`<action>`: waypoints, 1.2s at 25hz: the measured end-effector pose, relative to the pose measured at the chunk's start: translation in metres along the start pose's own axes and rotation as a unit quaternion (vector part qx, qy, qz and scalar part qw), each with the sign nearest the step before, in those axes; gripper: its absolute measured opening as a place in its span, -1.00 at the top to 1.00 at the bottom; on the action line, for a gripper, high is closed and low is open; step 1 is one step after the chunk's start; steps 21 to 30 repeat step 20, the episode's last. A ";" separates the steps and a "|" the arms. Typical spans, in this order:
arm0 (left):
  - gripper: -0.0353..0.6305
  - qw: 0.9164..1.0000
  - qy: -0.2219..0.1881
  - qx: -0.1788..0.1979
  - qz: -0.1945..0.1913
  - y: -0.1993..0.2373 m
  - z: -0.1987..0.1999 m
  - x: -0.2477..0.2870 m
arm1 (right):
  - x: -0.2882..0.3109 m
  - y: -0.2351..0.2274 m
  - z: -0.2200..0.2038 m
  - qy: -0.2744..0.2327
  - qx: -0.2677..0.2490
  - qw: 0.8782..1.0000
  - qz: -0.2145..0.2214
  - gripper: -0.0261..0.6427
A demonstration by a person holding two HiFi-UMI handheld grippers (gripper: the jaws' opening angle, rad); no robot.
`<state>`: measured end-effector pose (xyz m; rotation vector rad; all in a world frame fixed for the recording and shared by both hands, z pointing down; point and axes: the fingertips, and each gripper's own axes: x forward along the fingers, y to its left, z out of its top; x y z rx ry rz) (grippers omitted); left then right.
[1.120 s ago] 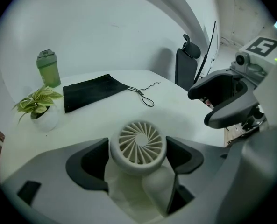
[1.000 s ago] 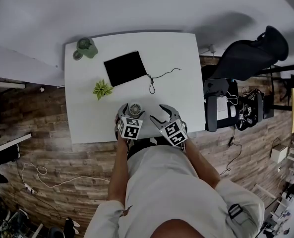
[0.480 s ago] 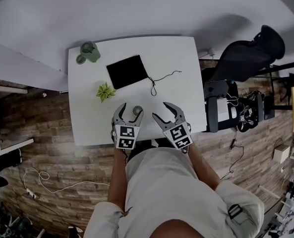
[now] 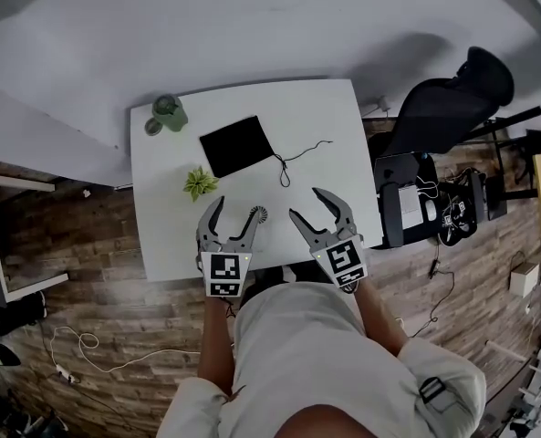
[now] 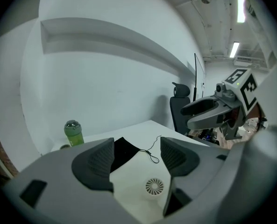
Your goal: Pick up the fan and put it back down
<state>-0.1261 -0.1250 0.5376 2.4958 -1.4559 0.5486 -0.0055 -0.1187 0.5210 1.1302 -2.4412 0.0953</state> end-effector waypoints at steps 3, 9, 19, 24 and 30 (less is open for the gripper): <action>-0.01 1.000 -0.013 0.005 0.000 0.002 0.011 -0.008 | -0.006 -0.003 0.012 -0.009 -0.002 1.000 -0.011 0.14; -0.01 1.000 -0.018 0.018 -0.004 0.002 0.016 -0.014 | -0.009 0.002 0.023 -0.017 0.003 1.000 -0.023 0.14; 0.00 1.000 -0.025 0.006 0.018 -0.001 0.017 -0.016 | -0.010 0.001 0.015 -0.013 0.008 1.000 -0.012 0.16; 0.00 0.999 -0.028 0.004 0.021 -0.003 0.019 -0.016 | -0.011 -0.001 0.014 -0.013 0.008 1.000 -0.011 0.16; 0.00 0.999 -0.028 0.004 0.021 -0.003 0.019 -0.016 | -0.011 -0.001 0.014 -0.013 0.008 1.000 -0.011 0.16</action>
